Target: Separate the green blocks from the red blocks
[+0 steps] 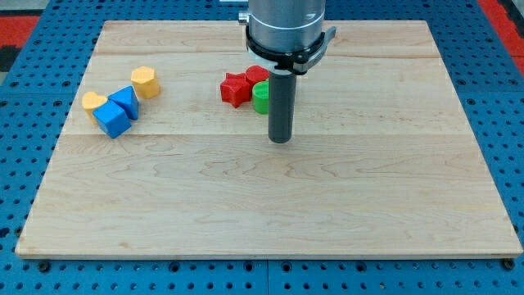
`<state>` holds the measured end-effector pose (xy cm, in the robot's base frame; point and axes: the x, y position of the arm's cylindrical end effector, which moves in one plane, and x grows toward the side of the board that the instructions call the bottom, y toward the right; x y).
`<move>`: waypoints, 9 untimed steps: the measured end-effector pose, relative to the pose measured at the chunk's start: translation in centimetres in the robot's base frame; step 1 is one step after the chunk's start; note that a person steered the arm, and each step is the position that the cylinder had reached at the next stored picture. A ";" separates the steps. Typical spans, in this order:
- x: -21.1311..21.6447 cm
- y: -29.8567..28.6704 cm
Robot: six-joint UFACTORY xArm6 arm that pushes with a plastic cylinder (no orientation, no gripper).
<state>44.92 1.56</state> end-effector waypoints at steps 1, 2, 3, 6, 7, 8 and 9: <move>2.0 -4.9; 0.4 -9.0; -2.7 -8.1; -11.2 -1.5; -12.6 2.2; -13.0 2.2; -11.3 1.2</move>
<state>33.64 2.79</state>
